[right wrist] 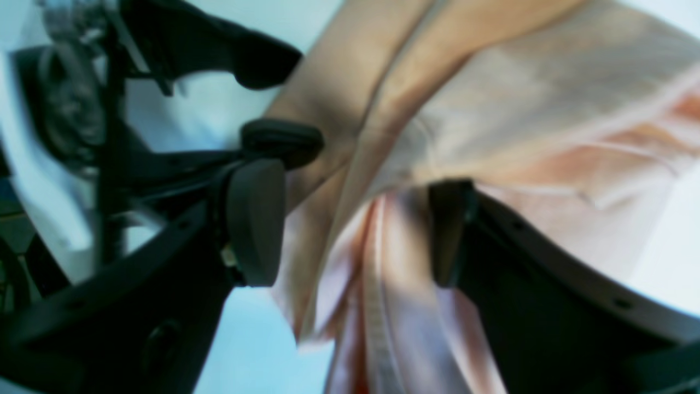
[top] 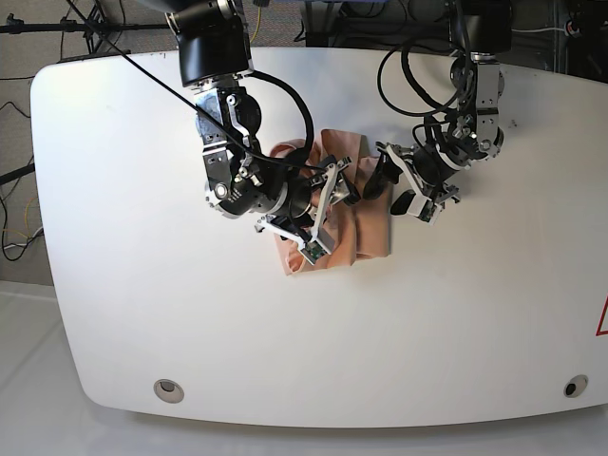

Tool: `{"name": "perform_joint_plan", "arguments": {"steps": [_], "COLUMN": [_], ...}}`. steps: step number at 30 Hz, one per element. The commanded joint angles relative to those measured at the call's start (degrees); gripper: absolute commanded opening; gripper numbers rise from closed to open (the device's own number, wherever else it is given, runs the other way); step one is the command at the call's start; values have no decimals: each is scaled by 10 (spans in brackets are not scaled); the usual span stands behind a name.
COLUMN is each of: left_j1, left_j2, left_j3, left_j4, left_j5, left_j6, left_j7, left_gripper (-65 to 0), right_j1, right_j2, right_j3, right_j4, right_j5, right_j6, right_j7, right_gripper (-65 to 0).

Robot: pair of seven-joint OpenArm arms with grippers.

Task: Fold the T-shirt properly
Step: 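Open the left gripper and lift it away from the shirt, then press the folded bundle with the right gripper and release it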

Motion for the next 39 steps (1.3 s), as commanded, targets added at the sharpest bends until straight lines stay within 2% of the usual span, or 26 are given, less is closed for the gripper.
{"name": "perform_joint_plan", "arguments": {"steps": [1,6,19,23,34,39], "left_j1": [-6,-3,-30,-30,-19,-15], "left_j2": [-3,-4,-16,-20,-35,-35], "left_j3": [-1,-26,-151,-164,-176,-176], "left_j4": [31,59,66,66,66,67], "left_j5": [-9,-9,-7,-7,-8,-8], "left_j6": [0,0,-2,-2,-3,-3], "left_j7": [-13,-12,56,56,56,56], "left_gripper": [-320,-320,-320,-320,-320,-320], "right_j1": [13,15,12,13,12,12], "right_j2": [-12,-16,-30,-36,-47,-47], "right_j3": [0,0,-1,-8,-84,-87], "right_j4": [23,25,25,24,23,23], "right_j5": [7,7,7,7,3,5], "right_j6": [3,3,2,2,0,0], "right_j7": [-4,-10,-10,-10,-8,-8], "right_gripper": [-283,-286,-287,-286,-288,-288]}}
